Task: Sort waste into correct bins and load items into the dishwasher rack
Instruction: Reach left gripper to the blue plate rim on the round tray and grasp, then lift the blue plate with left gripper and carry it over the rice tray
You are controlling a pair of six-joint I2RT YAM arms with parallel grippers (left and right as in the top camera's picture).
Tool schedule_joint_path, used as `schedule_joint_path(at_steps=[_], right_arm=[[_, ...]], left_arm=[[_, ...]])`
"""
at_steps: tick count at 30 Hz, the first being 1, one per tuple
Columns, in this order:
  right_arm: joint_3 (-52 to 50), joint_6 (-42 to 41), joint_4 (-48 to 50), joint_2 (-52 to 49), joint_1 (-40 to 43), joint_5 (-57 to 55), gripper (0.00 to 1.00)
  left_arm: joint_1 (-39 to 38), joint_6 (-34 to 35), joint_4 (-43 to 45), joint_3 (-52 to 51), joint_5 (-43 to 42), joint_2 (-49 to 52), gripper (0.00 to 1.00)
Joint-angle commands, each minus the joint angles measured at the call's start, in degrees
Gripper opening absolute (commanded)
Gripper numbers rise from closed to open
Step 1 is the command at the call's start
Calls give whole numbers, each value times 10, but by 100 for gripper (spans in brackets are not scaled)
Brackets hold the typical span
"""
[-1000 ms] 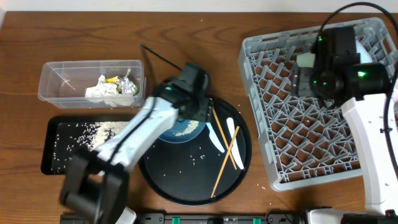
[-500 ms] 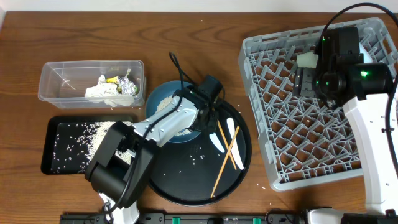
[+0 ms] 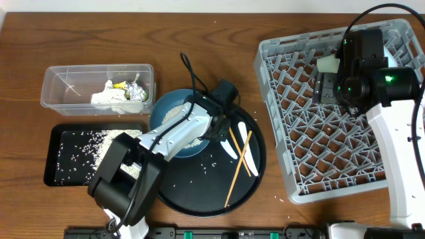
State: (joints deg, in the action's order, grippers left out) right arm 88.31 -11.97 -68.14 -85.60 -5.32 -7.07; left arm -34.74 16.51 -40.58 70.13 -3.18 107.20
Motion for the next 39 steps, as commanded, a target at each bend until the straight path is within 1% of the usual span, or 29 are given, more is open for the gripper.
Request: schedule_joint_path(at_steps=[1,16,26,30,35,39], right_arm=[[0,-9,-1,6,4,0,79],[0,-9,-1,6,4,0,79],[0,-9,-3,6,4,-1,79],[0,-8,-5,6,4,-1,79],[0,-8,-5,6,4,-3,79],[0,-8,-5,6,4,-3,79]], left_arm=[[3,8,-19,3,-32,-12,6],[3,8,-122,3,-14,-153,6],[9,16,-167,3,54,-244,6],[37,16,-177,3,54,-272,6],[98,16,-185,3,46,-304,6],[163,15,-189,3,-10,-321,6]])
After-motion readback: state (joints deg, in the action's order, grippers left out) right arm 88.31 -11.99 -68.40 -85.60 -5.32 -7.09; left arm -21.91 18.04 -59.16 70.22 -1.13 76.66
